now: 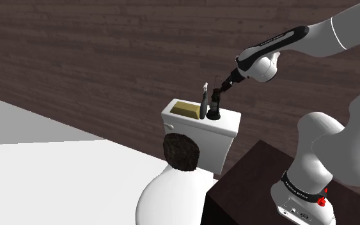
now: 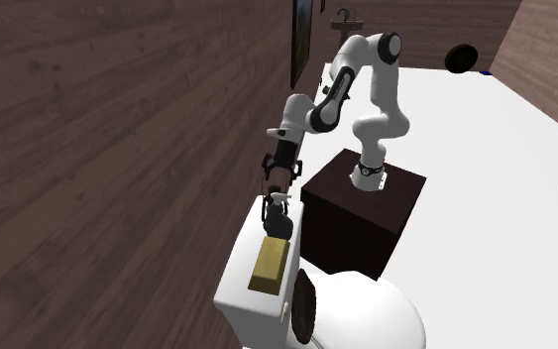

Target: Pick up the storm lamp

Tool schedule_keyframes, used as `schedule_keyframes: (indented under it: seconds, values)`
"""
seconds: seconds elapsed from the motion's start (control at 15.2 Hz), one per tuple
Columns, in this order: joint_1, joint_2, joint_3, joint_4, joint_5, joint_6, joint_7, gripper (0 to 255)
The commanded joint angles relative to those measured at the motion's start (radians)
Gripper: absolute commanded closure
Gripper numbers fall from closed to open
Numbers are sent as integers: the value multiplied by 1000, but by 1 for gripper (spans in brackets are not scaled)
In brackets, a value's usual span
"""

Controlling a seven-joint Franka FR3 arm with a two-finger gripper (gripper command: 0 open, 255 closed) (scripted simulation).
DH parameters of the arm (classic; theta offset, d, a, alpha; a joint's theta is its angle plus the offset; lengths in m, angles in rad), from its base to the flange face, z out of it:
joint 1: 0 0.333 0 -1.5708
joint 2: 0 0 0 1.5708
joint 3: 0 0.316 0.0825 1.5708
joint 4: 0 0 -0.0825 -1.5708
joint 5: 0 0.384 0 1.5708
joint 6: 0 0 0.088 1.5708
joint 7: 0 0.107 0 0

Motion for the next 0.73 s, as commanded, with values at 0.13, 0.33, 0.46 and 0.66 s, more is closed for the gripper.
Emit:
schedule_keyframes:
  seconds: [0.13,0.33,0.46,0.66]
  values:
    - [105,6,-102,-9,45,45,-56,0]
    - [99,5,-98,-9,42,42,-54,255]
    - [97,4,-97,-9,41,42,-55,255]
    - [105,4,-105,-9,44,44,-58,255]
